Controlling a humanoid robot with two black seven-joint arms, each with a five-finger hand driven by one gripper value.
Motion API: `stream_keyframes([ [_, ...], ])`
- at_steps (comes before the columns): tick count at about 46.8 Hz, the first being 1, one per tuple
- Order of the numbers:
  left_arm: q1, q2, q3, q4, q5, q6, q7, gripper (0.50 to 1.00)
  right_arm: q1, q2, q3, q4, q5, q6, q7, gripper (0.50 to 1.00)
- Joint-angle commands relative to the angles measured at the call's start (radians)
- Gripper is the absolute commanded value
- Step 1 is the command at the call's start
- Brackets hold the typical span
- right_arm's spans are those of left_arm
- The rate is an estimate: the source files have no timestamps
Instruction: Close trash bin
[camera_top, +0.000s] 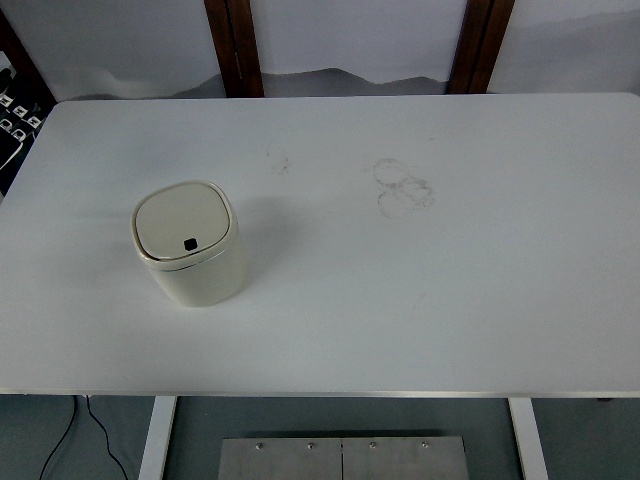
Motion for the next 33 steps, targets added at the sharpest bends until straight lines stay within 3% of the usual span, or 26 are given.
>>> stream_keyframes([
  [1,0.001,0.002,0.001,0.0,0.0,0.0,0.0,1.0,0.0,0.0,0.0,0.0,0.0,0.0,0.0,0.995],
  [33,0.001,-0.002,0.001,0.0,0.002,0.001,0.0,1.0,0.0,0.0,0.0,0.0,0.0,0.0,0.003,0.995],
])
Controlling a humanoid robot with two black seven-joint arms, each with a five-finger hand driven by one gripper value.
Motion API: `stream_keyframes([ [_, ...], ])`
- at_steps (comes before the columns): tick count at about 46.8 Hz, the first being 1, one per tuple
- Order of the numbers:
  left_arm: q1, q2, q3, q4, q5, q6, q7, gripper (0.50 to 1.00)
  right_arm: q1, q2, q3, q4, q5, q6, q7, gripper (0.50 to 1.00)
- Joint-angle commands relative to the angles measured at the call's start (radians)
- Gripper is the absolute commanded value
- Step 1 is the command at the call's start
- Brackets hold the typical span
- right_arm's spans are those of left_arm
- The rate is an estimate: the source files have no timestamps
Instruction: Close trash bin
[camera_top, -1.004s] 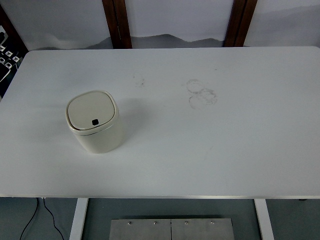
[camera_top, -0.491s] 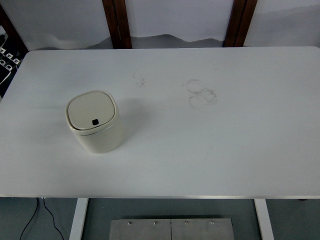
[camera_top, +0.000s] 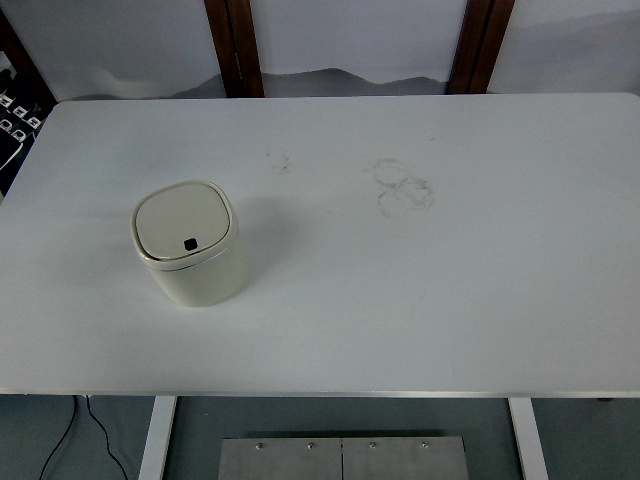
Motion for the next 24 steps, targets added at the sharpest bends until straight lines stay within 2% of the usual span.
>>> stream_keyframes([
  [1,0.001,-0.002,0.001,0.0,-0.002,0.0,0.0,1.0,0.0,0.0,0.0,0.0,0.0,0.0,0.0,0.995],
  [24,0.001,-0.008,0.001,0.0,0.0,0.002,0.0,1.0,0.0,0.0,0.0,0.0,0.0,0.0,0.001,0.995],
])
